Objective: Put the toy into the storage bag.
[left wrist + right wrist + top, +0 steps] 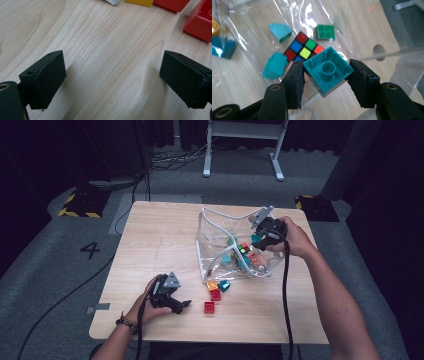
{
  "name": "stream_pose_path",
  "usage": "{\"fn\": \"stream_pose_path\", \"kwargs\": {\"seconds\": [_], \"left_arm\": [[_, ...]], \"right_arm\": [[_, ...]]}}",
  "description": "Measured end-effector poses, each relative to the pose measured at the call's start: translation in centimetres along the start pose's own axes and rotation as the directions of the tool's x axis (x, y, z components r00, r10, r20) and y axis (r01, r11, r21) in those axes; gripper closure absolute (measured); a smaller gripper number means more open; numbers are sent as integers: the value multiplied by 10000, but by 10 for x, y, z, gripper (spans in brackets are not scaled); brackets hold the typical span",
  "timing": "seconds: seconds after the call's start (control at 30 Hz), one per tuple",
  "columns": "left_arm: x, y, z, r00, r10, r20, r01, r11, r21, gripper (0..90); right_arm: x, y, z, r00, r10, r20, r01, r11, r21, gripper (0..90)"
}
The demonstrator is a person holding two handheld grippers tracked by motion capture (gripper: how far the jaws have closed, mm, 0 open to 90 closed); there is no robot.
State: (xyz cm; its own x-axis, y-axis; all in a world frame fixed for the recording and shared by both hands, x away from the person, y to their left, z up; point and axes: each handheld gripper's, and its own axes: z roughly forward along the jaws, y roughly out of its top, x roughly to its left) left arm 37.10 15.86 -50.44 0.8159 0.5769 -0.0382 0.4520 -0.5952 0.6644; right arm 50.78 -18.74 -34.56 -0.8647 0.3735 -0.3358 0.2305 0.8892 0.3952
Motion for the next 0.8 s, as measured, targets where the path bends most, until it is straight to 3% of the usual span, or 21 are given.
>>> {"fn": "stream_pose_path", "kwargs": {"seconds": [0.17,0.43,0.8], "left_arm": [[0,0,0,10000,-3,1,3,10000,-5,70],[0,0,0,10000,-1,1,1,10000,-3,69],[0,0,0,10000,-4,-1,4,10000,-6,70]], "right_arm": [[-7,-10,-5,9999,-154,66,150,9982,585,483],[-15,-24,-10,9991,-155,394,121,9963,851,483],[-12,-28,-13,9993,-147,354,137,9995,287,478]]}}
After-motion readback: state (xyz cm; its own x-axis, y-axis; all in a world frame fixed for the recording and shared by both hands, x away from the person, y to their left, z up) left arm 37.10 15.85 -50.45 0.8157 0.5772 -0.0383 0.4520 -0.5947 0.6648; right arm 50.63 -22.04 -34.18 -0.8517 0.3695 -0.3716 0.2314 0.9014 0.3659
